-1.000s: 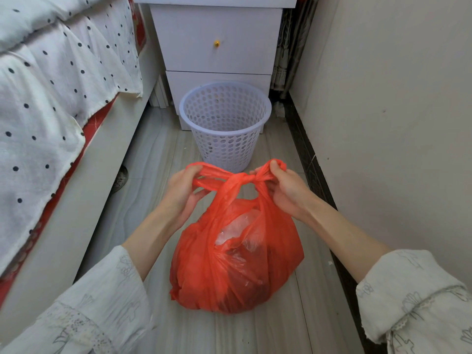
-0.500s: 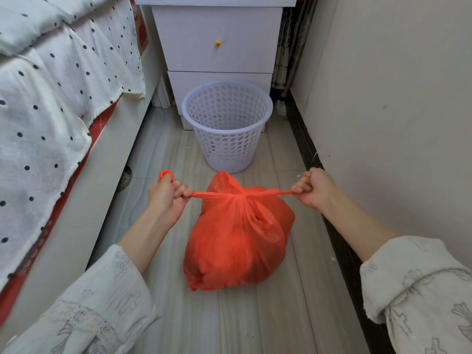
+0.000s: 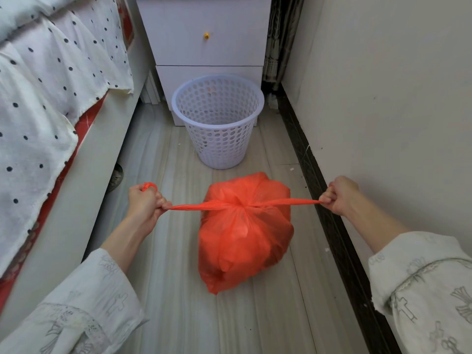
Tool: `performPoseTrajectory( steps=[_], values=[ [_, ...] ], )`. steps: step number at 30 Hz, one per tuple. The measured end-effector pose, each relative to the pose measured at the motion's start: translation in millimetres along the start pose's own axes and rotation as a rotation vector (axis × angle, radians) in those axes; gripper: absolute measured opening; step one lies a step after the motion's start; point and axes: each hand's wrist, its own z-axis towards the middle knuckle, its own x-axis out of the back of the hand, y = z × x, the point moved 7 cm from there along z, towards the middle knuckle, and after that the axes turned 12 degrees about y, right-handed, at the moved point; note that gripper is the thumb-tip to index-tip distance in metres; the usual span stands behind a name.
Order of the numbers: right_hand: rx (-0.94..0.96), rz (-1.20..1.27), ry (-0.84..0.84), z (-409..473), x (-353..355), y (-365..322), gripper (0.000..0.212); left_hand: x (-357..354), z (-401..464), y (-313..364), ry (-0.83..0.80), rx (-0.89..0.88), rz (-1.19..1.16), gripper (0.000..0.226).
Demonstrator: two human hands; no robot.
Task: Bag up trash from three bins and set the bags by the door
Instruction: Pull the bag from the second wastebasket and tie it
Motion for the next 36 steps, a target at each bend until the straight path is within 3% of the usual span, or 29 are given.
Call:
performPoseTrajectory(
  steps=[4,9,12,16,19,23,26,28,32,36],
  values=[
    [0.071,-0.019,-0.111,-4.4,-13.4,-5.1,0.036,-16.3,-5.0,9.7,-0.099,-0.048,-0.049,0.034],
    [0.069,0.152,-0.282,-21.9,-31.1,-2.5,0.04,-28.3,-12.1,0.8,-0.124,0.128,-0.258,0.025],
    [0.091,0.122,-0.344,-37.1,-41.1,10.0,0.039,-31.4,-22.0,-6.8,-0.15,0.204,-0.285,0.024],
    [-0.128,0.214,-0.406,-54.3,-49.5,48.3,0.073,-29.8,-33.9,-15.4,-0.111,0.256,-0.399,0.025],
    [-0.194,0.163,-0.382,-60.7,-51.5,72.3,0.076,-20.5,-40.2,-27.9,-0.021,0.325,-0.492,0.05],
    [-0.079,-0.092,-0.261,-51.4,-44.0,103.4,0.06,-20.6,-53.5,-49.8,-0.051,0.412,-0.515,0.045],
    [0.16,-0.26,-0.203,-57.5,-47.7,94.9,0.028,-30.8,-58.9,-60.6,-0.105,0.423,-0.423,0.024],
    [0.292,-0.218,-0.196,-73.0,-57.4,77.6,0.047,-41.1,-62.7,-64.3,-0.149,0.386,-0.332,0.014],
    [0.006,0.136,-0.425,-91.9,-85.1,75.7,0.057,-53.0,-73.0,-59.9,-0.21,0.265,-0.304,0.037],
    [-0.05,0.064,-0.404,-84.9,-74.6,60.7,0.066,-59.2,-90.8,-44.7,-0.312,0.17,-0.222,0.039]
  ],
)
